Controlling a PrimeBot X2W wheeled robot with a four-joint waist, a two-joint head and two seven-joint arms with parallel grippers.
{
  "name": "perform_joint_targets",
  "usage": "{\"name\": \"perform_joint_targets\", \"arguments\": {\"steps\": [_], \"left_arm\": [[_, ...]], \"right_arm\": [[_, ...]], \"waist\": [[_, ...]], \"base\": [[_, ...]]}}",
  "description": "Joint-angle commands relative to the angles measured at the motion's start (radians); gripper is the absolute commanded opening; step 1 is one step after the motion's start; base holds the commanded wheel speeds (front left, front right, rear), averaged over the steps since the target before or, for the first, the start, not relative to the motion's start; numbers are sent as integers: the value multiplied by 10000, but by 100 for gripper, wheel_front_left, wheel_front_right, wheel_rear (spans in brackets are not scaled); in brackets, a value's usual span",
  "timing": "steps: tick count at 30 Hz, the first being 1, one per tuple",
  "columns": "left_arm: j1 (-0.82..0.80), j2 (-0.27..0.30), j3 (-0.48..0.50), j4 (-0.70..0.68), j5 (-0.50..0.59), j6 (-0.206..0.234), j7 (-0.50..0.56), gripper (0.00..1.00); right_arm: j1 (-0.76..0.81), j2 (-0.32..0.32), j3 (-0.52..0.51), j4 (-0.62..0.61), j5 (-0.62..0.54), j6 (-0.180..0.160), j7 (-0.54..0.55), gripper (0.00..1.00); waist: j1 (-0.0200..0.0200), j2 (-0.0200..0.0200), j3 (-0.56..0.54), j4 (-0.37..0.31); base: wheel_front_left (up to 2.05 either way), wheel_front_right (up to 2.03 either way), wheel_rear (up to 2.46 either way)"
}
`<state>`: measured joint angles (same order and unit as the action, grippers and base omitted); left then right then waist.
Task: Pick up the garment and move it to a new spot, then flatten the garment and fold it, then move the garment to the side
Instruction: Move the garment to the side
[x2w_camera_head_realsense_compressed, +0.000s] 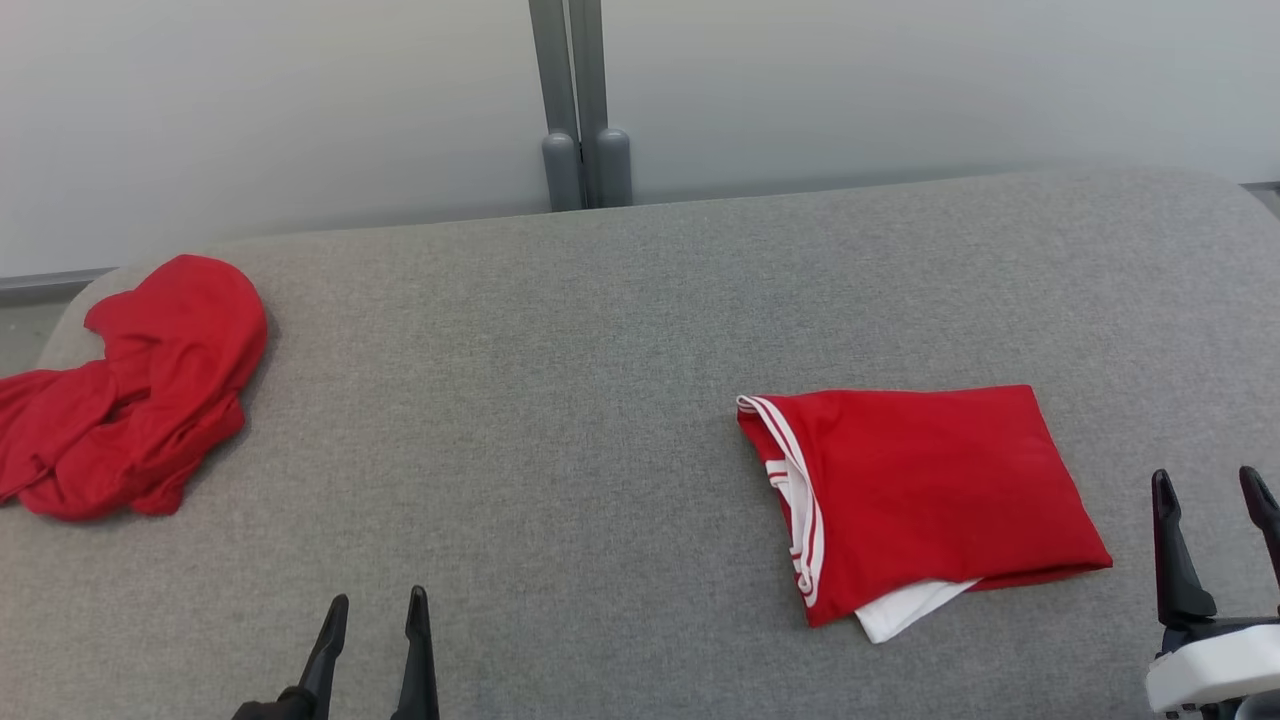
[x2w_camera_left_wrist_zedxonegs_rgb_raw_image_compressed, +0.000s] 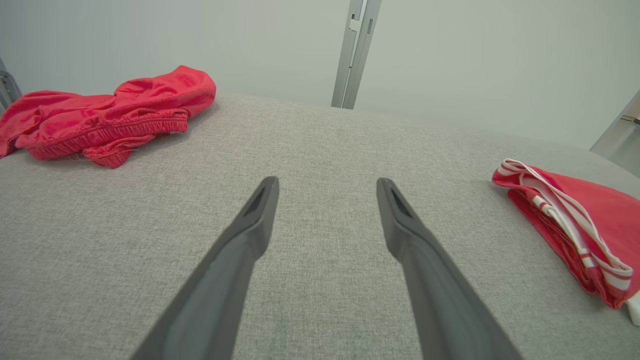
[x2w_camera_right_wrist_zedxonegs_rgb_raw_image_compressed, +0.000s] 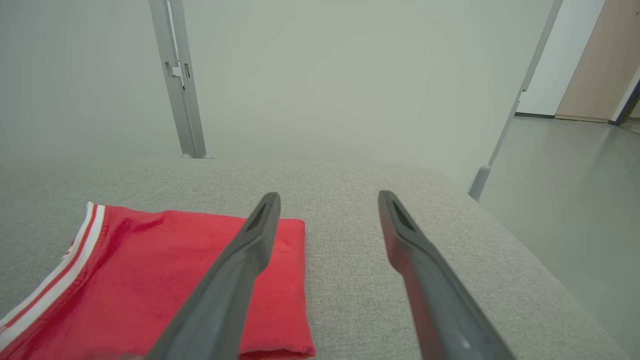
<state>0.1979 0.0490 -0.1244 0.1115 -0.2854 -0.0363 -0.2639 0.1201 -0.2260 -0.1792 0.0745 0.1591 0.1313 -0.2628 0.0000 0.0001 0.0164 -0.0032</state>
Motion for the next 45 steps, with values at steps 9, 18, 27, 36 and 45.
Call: {"name": "perform_joint_targets", "arguments": {"steps": [9, 18, 27, 36, 45], "left_arm": [[-746, 29, -263, -74, 95, 13, -5, 100], [-1142, 31, -57, -123, -2, 208, -5, 100], [-1606, 23, 415, -594, 299, 130, -5, 100], [-3219, 29, 21, -879, 983, -300, -5, 100], [-2780, 29, 302, -1051, 401, 237, -5, 100]], "right_arm": [[-2381, -274, 521, 3790, 1612, -4, 582, 100], [-4735, -668, 1553, 6679, 2544, -5, 3049, 100], [-6120, -2167, 1662, 6128, 4183, -15, 3548, 0], [-7895, -4968, 676, 7323, 3261, -5, 3056, 0], [-8516, -5750, 92, 9436, 1279, -9, 1188, 100]], "waist": [[0, -1, 960, 517], [0, -1, 1546, 1006], [0, -1, 2669, 414], [0, -1, 4586, 549], [0, -1, 3973, 763]], "base": [[0, 0, 0], [0, 0, 0], [0, 0, 0], [0, 0, 0], [0, 0, 0]]}}
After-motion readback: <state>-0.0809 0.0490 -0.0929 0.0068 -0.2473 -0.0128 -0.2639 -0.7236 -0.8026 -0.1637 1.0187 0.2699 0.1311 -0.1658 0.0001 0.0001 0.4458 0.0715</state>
